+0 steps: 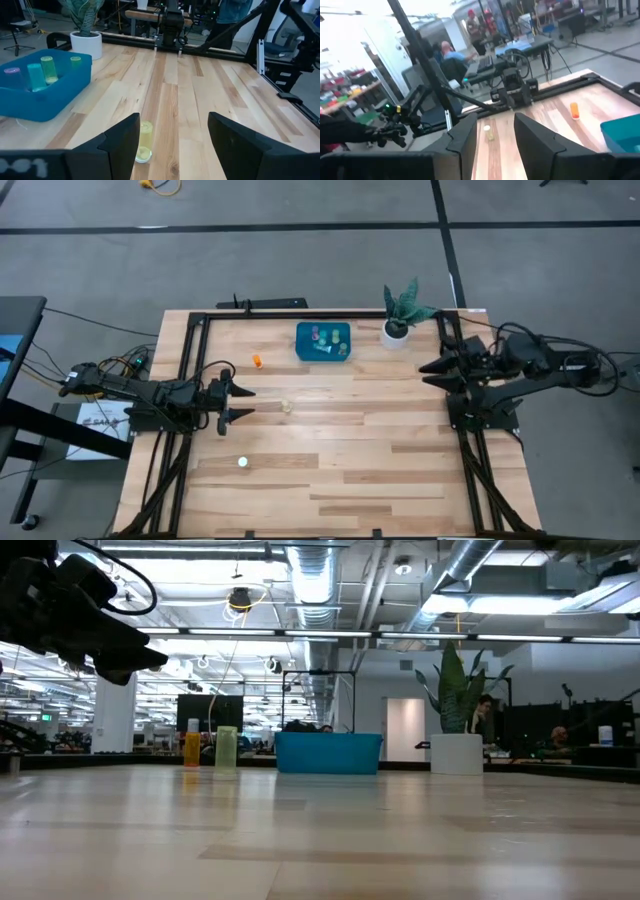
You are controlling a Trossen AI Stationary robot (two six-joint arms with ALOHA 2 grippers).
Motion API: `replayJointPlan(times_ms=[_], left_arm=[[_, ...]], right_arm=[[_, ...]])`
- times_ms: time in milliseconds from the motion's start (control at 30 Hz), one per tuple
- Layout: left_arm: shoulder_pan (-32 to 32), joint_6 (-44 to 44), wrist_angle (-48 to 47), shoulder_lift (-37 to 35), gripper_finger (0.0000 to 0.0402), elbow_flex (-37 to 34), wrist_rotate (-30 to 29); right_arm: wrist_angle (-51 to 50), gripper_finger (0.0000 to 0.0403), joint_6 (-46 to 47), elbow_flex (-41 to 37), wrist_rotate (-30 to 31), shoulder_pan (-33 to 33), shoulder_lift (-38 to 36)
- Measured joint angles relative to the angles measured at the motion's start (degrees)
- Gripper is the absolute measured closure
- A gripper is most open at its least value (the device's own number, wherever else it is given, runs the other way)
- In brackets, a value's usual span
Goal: Pick and place pill bottles into a basket
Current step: Put the orange pill bottle into the blue bin
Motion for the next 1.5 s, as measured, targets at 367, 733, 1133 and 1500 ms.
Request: replayJointPlan(times_ms=[367, 733, 1133, 1500], left_arm=[[0.0, 0.0, 0.0, 0.0, 0.0178, 0.0, 0.0], [0.0, 0.0, -0.1, 0.0, 0.0178, 0.0, 0.0], [0.0, 0.0, 0.0, 0.1, 0.0178, 0.0, -0.1], [0.0, 0.0, 0.0, 0.1, 0.0178, 0.0, -0.2]], right_arm=[[3.4, 0.0280, 0.0, -14.2, 0.7, 0.0, -19.8], [10.4, 0.0284, -1.6, -25.1, -1.6, 0.0, -26.0], [28.9, 0.0285, -2.4, -37.2, -1.7, -0.1, -26.3], [36.2, 0.0285, 1.1, -44.3, -1.7, -0.1, -26.3]])
